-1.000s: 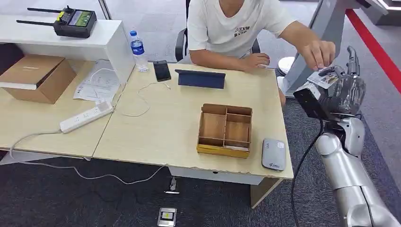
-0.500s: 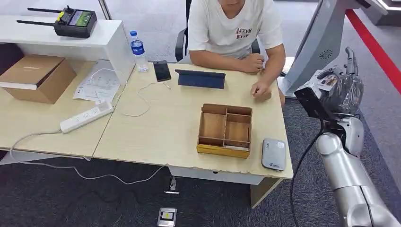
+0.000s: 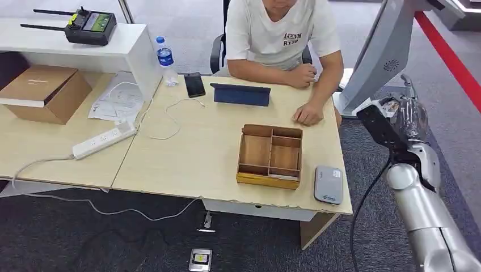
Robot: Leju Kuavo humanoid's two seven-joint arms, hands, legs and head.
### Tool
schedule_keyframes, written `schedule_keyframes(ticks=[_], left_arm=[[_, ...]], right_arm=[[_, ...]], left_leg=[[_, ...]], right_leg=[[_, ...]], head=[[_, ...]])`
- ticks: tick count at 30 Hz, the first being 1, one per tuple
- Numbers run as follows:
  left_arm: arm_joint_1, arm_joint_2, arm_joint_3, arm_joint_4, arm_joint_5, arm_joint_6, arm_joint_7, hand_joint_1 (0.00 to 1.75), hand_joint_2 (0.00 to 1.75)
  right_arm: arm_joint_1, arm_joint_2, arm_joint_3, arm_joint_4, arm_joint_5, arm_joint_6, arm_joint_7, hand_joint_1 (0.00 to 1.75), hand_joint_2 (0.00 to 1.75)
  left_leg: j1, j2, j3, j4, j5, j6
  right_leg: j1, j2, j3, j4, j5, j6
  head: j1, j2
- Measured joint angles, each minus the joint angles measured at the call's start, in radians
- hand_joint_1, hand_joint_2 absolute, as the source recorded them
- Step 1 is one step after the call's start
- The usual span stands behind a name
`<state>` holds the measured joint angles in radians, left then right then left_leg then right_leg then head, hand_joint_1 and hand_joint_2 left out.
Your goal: Pass the card to the sensor for recognition and then transmit it.
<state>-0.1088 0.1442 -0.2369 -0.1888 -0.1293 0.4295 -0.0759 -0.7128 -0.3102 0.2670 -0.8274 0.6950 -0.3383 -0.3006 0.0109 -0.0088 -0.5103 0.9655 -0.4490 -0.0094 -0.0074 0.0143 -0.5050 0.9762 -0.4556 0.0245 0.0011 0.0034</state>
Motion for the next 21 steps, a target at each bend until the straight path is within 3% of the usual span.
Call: schedule_keyframes(ticks=[5,12,21], left_arm=[[0.001,-0.001,0.000,0.000,0.006,0.002,0.018,0.00,1.75],[0.002,-0.005,0.000,0.000,0.014,0.004,0.029,0.00,1.75],[0.002,-0.005,0.000,0.000,0.018,0.004,0.028,0.00,1.75]], right_arm=[[0.040,-0.040,0.005,0.028,-0.003,0.066,0.022,1.75,1.75],[0.115,-0.079,0.013,0.097,-0.023,0.072,0.023,1.75,1.75],[0.149,-0.093,0.018,0.163,-0.034,0.072,0.030,1.75,1.75]], left_leg=[[0.000,0.000,0.000,0.000,0.000,0.000],[0.000,-0.001,-0.001,0.000,0.000,0.000],[0.000,0.000,-0.002,0.000,0.000,0.000]], right_leg=[[0.000,0.000,-0.001,0.000,0.000,0.000],[0.000,0.000,-0.001,0.000,0.000,0.000],[0.000,0.000,-0.002,0.000,0.000,0.000]], head=[[0.000,0.000],[0.000,0.000],[0.000,0.000]])
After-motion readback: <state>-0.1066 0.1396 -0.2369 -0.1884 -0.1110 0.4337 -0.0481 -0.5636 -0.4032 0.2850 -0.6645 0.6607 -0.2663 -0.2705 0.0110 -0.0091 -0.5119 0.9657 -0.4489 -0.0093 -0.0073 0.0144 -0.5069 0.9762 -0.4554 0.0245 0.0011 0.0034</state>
